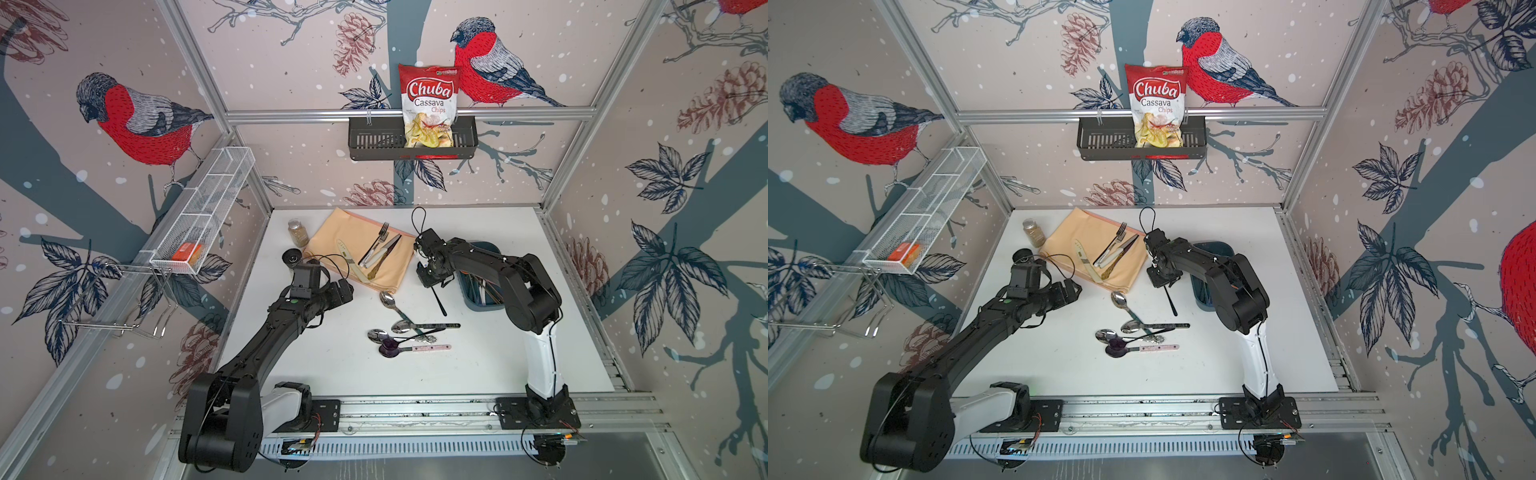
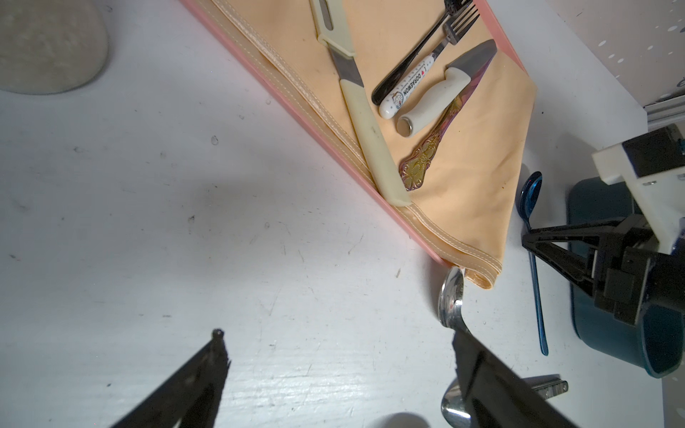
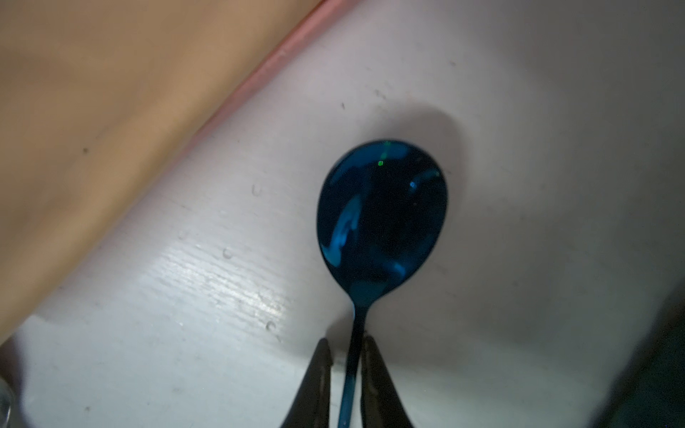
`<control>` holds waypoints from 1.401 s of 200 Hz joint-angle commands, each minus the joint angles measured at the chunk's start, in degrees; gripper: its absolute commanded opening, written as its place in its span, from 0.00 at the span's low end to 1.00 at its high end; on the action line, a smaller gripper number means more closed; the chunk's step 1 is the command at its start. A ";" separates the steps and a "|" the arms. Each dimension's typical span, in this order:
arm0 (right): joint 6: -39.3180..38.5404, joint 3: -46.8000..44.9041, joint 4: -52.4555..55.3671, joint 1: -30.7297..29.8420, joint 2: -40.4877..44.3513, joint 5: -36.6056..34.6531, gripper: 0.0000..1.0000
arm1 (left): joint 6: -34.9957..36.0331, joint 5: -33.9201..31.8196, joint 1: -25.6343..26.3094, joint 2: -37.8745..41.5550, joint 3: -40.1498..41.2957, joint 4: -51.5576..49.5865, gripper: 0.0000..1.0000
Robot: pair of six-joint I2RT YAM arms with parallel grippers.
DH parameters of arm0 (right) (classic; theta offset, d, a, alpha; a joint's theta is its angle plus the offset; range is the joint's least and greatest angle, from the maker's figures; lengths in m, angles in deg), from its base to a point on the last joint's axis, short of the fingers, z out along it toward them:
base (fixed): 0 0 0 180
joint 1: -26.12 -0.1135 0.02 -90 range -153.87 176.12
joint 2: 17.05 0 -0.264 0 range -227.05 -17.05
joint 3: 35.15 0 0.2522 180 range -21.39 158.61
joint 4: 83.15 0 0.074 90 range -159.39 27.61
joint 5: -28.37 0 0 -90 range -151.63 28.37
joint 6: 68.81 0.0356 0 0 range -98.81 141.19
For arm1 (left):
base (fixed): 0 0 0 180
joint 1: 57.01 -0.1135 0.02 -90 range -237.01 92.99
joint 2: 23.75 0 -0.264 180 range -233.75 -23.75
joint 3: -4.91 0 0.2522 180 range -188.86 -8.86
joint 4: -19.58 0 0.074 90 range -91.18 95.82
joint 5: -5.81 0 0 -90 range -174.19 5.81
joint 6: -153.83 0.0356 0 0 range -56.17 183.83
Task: Put the spoon into the storage box
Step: Pick up the spoon from the center of the board.
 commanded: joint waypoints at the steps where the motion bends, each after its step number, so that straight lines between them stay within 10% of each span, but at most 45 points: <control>1: 0.45 -1.27 7.50 0.15 -1.47 0.52 0.14 | 0.23 -0.36 0.05 0.34 0.21 -0.46 0.96; 160: 0.97 5.94 7.53 -0.87 4.44 -3.05 0.02 | 1.68 0.18 1.69 1.31 -2.80 -0.78 0.96; 280: 4.60 -0.75 10.83 11.33 18.32 -4.08 0.02 | 6.64 -0.56 16.86 -11.62 -15.51 0.46 0.96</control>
